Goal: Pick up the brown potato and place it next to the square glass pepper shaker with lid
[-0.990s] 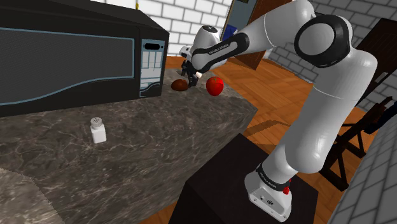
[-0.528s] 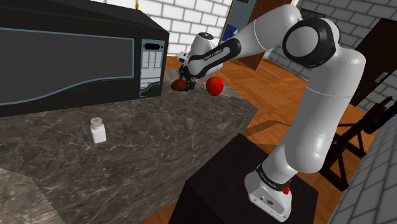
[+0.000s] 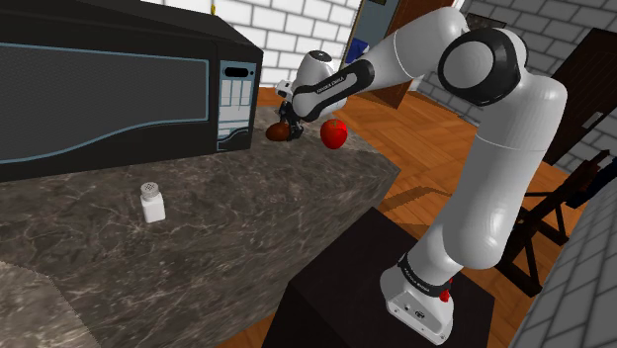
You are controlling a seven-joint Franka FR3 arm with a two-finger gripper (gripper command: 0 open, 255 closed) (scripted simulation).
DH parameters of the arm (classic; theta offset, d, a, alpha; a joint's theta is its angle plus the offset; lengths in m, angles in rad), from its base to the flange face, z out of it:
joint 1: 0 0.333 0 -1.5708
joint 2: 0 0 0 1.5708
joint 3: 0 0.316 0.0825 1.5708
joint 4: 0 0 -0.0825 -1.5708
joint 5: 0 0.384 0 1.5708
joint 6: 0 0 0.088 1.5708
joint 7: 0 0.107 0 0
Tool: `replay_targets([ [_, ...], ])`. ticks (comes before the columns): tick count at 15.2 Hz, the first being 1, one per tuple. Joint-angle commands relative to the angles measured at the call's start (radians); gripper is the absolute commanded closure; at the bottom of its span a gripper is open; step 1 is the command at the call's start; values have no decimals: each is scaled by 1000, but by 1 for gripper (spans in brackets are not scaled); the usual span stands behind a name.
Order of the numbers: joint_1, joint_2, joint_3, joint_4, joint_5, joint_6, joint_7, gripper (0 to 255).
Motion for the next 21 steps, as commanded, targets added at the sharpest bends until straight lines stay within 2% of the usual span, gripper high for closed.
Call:
replay_targets([
  [1, 0, 1, 0, 0, 0, 0, 0, 255],
  [8, 0, 1, 0, 0, 0, 0, 0, 255],
  [21, 9, -103, -5, 53, -14, -155, -5, 255],
])
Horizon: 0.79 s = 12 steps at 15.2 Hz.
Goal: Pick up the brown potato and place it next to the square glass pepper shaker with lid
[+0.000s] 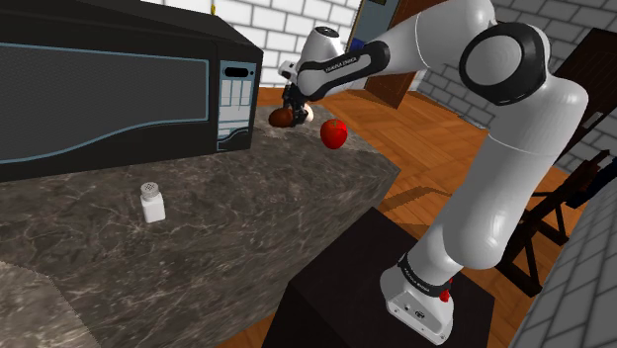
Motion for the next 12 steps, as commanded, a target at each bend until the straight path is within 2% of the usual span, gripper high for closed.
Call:
replay_targets([
  [1, 3, -15, 0, 10, -3, -26, 2, 255],
  [12, 7, -78, 0, 86, -7, -163, -7, 255],
])
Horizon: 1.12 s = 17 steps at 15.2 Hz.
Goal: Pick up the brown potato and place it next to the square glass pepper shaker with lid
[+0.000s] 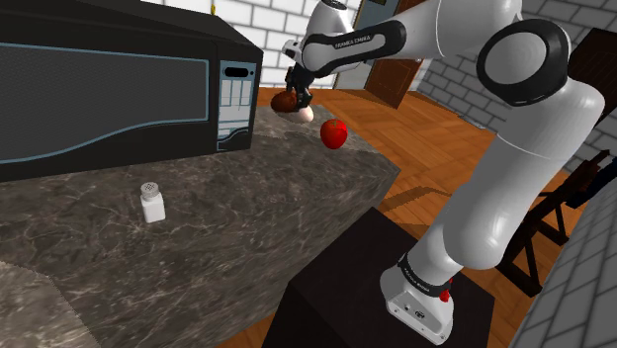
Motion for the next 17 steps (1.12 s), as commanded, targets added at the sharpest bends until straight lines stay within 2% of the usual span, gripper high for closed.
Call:
replay_targets([
  [1, -1, -9, -1, 18, 1, -27, -5, 255],
  [7, 1, -29, 0, 65, 1, -94, -11, 255],
  [17, 128, -66, 100, 31, -98, -132, 264, 255],
])
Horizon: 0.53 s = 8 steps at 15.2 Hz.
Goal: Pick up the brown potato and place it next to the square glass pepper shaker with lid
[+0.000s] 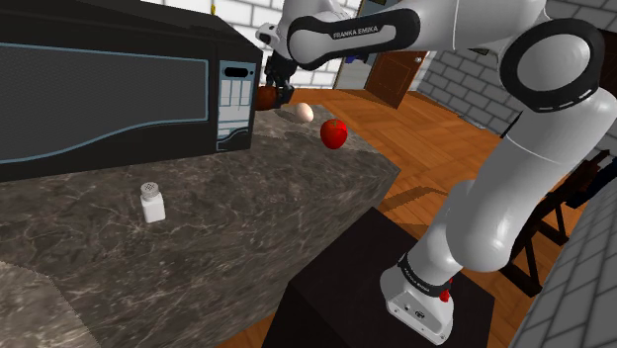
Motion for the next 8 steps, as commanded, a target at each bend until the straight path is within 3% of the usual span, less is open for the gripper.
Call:
replay_targets([
  [1, 25, 1, 22, 5, -13, -12, 50, 255],
  [8, 114, 37, 91, 60, -57, -66, 223, 255],
])
